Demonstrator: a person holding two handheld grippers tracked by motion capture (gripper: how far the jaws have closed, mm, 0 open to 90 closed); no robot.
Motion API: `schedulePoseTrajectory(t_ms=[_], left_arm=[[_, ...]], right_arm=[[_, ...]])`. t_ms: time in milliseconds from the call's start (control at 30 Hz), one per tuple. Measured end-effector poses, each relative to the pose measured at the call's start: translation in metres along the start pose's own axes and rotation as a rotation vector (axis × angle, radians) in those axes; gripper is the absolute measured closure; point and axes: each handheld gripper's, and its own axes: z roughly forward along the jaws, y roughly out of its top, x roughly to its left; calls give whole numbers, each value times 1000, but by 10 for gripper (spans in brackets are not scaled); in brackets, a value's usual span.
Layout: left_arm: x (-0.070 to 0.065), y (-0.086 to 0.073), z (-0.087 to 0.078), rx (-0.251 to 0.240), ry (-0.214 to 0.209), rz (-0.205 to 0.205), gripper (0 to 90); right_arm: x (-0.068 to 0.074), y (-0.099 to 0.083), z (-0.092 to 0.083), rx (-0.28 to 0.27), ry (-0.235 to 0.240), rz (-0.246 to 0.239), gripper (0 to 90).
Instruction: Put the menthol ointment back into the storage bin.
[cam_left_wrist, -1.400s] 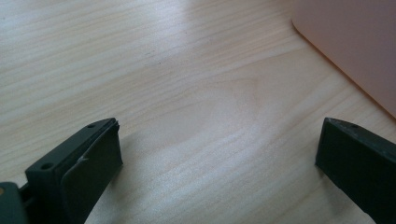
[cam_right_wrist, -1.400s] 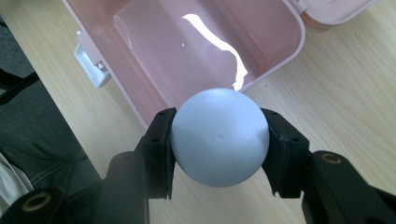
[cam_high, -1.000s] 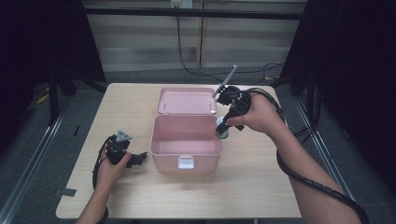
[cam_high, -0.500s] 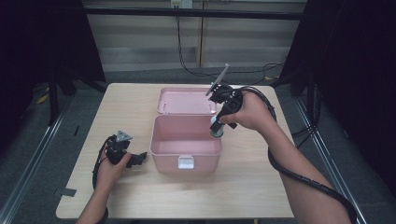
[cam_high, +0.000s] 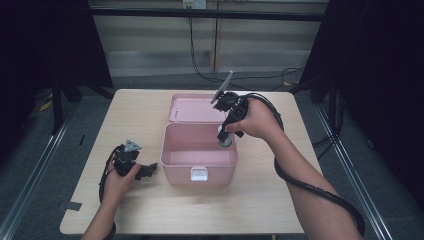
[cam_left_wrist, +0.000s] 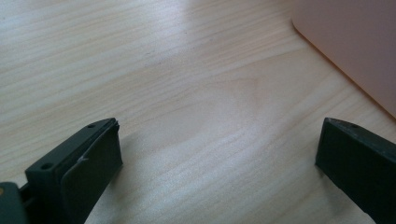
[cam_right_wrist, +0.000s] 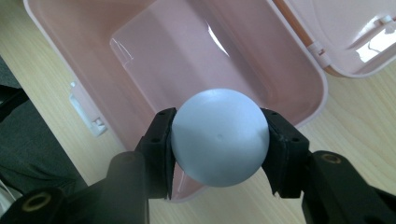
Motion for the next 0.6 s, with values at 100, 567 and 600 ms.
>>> schedulePoseTrajectory(t_ms=[100,567,600], left_arm=[[0,0,0,0,0,0,0],[0,0,0,0,0,0,0],[0,0,0,0,0,0,0]], right_arm=[[1,4,6,6,1,8,505],[-2,13,28,17,6,78,505],[-2,14,30,19,4,79,505]])
